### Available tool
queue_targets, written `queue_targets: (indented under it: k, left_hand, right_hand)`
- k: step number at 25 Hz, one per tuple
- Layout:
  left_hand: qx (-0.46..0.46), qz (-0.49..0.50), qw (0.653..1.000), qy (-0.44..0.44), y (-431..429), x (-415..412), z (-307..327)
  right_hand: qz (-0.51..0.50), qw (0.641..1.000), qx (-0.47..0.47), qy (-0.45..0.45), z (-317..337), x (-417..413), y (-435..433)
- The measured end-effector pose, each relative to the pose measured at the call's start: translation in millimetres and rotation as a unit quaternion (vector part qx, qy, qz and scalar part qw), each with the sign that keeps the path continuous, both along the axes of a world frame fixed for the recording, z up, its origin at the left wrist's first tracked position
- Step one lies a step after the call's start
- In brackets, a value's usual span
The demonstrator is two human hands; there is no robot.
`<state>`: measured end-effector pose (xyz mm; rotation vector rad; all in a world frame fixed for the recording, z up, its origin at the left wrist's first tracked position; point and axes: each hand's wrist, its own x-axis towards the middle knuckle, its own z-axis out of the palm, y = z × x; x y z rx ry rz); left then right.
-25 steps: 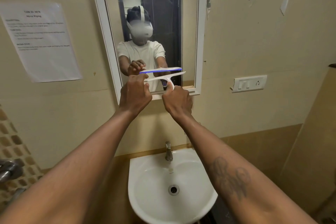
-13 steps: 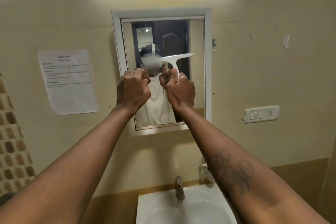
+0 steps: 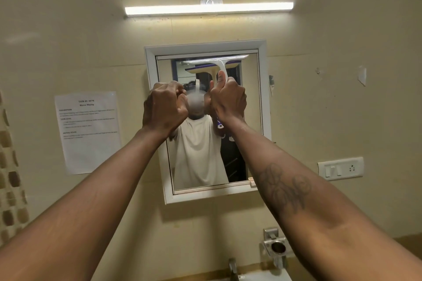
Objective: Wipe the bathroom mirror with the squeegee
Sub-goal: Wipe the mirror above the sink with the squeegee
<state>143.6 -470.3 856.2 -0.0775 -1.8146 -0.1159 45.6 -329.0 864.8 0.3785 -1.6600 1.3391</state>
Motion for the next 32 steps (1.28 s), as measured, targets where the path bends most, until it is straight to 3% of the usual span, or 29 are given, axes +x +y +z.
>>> queue_targets:
  k: [21, 32]
  left_hand:
    - [-0.002, -0.003, 1.000, -0.018, -5, -22, 0]
    - [0.024, -0.002, 0.999, -0.033, -12, -33, -27]
  right_hand:
    - [-0.027, 0.999, 0.001, -0.020, 22, -44, -1]
    - [-0.041, 0.998, 0.018, -0.042, -5, -53, 2]
